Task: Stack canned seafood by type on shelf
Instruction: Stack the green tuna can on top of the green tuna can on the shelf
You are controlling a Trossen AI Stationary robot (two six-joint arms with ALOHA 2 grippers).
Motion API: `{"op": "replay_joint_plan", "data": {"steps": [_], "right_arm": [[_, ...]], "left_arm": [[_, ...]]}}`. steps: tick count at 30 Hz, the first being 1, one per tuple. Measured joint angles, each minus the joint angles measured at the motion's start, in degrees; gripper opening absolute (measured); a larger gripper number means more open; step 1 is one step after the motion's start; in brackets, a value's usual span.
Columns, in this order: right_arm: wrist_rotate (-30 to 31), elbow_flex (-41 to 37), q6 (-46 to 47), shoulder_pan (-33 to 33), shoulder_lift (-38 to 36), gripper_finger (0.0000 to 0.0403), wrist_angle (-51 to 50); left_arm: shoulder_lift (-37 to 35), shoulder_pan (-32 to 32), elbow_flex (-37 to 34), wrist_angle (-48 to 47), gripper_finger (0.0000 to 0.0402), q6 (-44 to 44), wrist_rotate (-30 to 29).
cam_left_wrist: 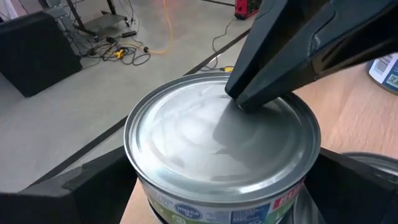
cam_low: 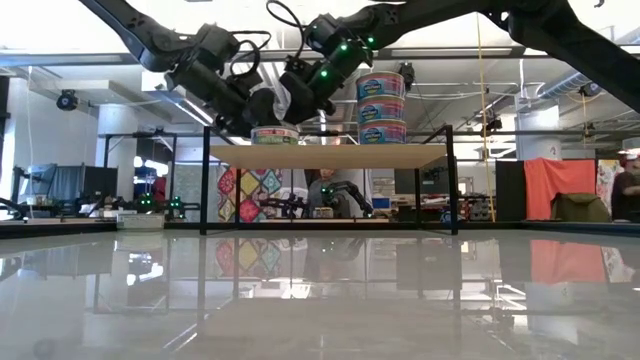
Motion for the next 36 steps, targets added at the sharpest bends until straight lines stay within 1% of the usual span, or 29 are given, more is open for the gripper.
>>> {"op": "replay_joint_plan", "data": {"steps": [10,28,36], "right_arm": [[0.5,0.0,0.0,-0.4,0.0,0.0028,0.0],[0.3,0.0,0.0,-0.6,0.0,0.0028,-0.4],[0.0,0.0,0.0,-0.5,0.0,0.0028,0.0]], "left_arm": [[-0.9,1.5,0.0,-1.2,0.0400,0.5,1.3],[-3.3,1.7,1.1,-6.8,0.0400,3.6,1.3],[-3.3,1.7,1.2,-8.2,0.0400,4.2,3.1]]}}
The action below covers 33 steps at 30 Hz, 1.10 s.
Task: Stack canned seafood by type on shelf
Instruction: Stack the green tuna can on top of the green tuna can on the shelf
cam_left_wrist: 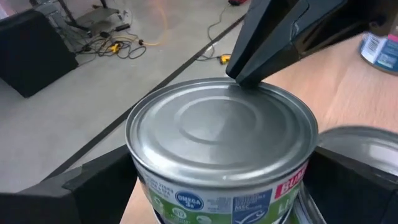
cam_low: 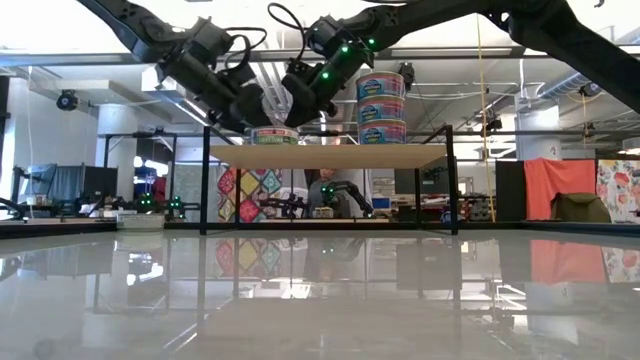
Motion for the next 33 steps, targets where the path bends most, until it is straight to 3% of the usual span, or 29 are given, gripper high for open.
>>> {"op": "replay_joint_plan", "data": {"steps": [12,21,33], "right_arm": [[-1.0,-0.2,0.0,1.8,-0.1,0.0028,9.1],[-2.8,-0.6,0.0,2.2,0.1,0.0028,9.0],[-3.0,-0.7,-0.1,2.2,0.1,0.0028,8.4]], "left_arm": [[0.2,0.1,0.3,-0.3,0.0396,1.9,4.0],[2.2,0.1,0.3,5.4,0.0394,0.8,4.4],[1.7,0.0,0.4,3.9,0.0397,0.4,4.1]]}}
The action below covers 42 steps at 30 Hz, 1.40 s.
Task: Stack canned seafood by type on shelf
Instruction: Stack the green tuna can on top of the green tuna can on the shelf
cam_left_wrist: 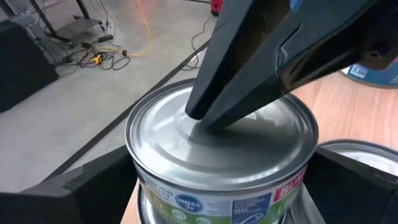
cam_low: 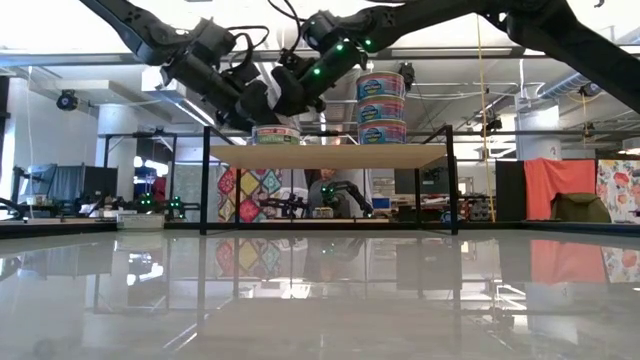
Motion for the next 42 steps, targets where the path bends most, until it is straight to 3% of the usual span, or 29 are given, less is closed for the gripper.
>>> {"op": "replay_joint_plan", "data": {"steps": [9,16,22,27,42], "right_arm": [[-0.7,0.0,0.0,0.1,-0.1,0.0028,1.4],[-0.5,-0.3,0.0,0.1,-0.1,0.0028,1.3],[-2.0,-0.9,1.0,0.1,-0.1,0.0028,1.4],[-3.4,-1.2,1.6,0.1,-0.1,0.0028,1.6],[-3.4,-3.8,1.5,0.0,-0.3,0.0028,2.4]], "left_arm": [[-3.2,0.0,0.3,-4.9,0.0398,3.7,-0.9],[-2.7,0.1,0.0,-5.2,0.0399,2.4,-5.1],[-0.1,0.0,-0.1,-3.6,0.0396,-0.6,-4.3],[0.6,0.0,-0.1,-3.4,0.0396,-1.2,0.1],[0.8,0.0,-0.2,-1.3,0.0400,0.3,1.4]]}}
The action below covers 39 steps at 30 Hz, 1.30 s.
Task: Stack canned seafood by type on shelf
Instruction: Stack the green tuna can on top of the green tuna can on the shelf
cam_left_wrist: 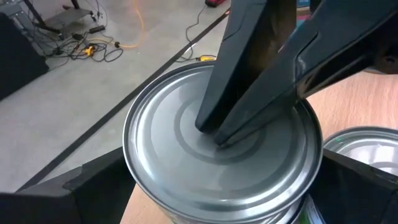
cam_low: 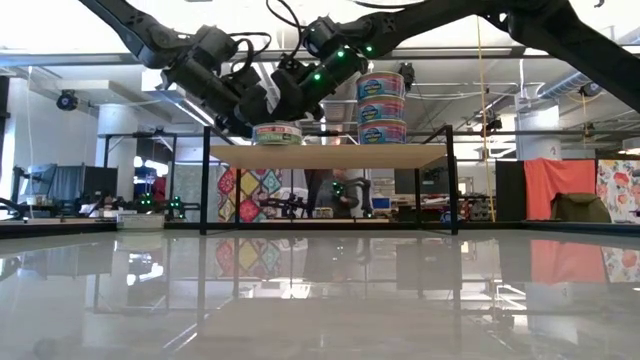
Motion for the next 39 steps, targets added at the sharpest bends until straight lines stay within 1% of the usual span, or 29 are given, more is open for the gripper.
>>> {"op": "replay_joint_plan", "data": {"steps": [10,13,20,22,24,27,33,39], "right_arm": [[0.4,-0.2,-0.6,0.0,0.0,0.0028,-0.4],[0.4,-0.2,-0.6,-0.1,0.0,0.0028,-0.4],[0.1,-0.3,-0.5,-0.6,0.0,0.0028,-0.5],[0.0,-0.3,-0.5,-0.7,0.0,0.0028,-0.5],[0.0,-0.3,-0.5,-0.7,0.0,0.0028,-0.5],[-0.1,-0.3,-0.5,-0.7,0.0,0.0028,-0.9],[-0.1,-0.5,-1.4,-0.7,0.0,0.0028,-1.0],[-0.1,-0.7,-1.8,-0.7,0.0,0.0028,-1.7]], "left_arm": [[0.1,0.1,-0.1,1.0,0.0400,-0.8,-0.4],[0.1,0.1,0.1,0.8,0.0399,-0.7,-1.6],[0.1,0.2,0.7,-1.2,0.0374,0.2,-0.1],[0.0,0.2,0.7,-1.4,0.0372,0.3,0.0],[0.0,0.2,0.7,-1.5,0.0379,0.3,0.1],[-0.1,0.2,0.7,-2.0,0.0394,0.6,2.4],[-0.3,1.4,0.7,-2.6,0.0393,1.1,3.8],[-1.2,2.9,0.7,-4.2,0.0396,0.9,8.1]]}}
